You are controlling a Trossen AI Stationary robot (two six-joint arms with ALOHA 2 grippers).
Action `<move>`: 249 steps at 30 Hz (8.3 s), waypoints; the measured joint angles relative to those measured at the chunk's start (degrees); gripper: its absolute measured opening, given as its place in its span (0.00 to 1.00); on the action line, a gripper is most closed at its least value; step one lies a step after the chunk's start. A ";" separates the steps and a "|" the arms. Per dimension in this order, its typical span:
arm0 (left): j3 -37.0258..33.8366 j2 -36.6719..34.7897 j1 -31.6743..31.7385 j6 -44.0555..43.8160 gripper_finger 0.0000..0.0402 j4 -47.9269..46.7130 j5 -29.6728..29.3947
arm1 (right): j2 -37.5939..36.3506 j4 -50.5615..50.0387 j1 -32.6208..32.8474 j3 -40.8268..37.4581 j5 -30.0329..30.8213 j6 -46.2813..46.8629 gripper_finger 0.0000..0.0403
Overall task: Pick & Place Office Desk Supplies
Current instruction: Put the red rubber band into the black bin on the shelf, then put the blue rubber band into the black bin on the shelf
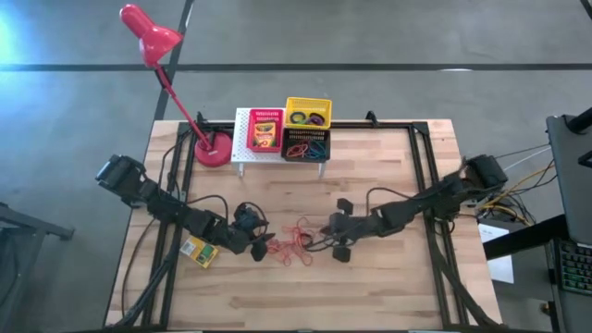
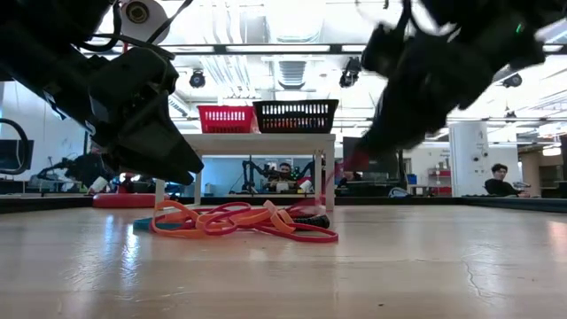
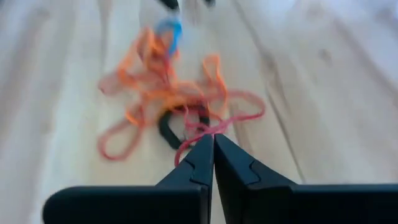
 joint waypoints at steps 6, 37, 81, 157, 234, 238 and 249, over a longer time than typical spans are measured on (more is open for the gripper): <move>0.00 0.00 0.00 0.00 0.58 -0.01 -0.05 | -9.14 -3.52 1.65 2.33 4.18 -2.55 0.02; 0.00 0.00 0.00 0.00 0.58 0.00 -0.85 | 1.49 -34.95 -35.26 49.10 8.64 -35.75 0.02; 0.00 0.00 0.00 -2.18 0.58 3.11 -1.22 | -8.83 -41.25 -11.92 31.18 3.66 -19.73 0.28; 4.63 -6.09 -3.61 18.58 0.00 -5.84 -16.99 | 4.74 27.56 3.30 0.65 10.34 -14.41 0.16; 3.74 3.46 -3.13 4.95 0.50 2.05 -8.26 | 0.74 -21.05 -24.08 34.69 10.49 -22.43 0.03; 3.74 3.54 -3.13 4.94 0.49 2.75 -8.26 | 3.06 -26.37 -29.17 38.28 5.06 -21.84 0.03; 3.74 3.56 -3.13 4.72 0.48 2.86 -8.26 | 3.98 -34.82 -34.55 38.56 0.05 -17.55 0.27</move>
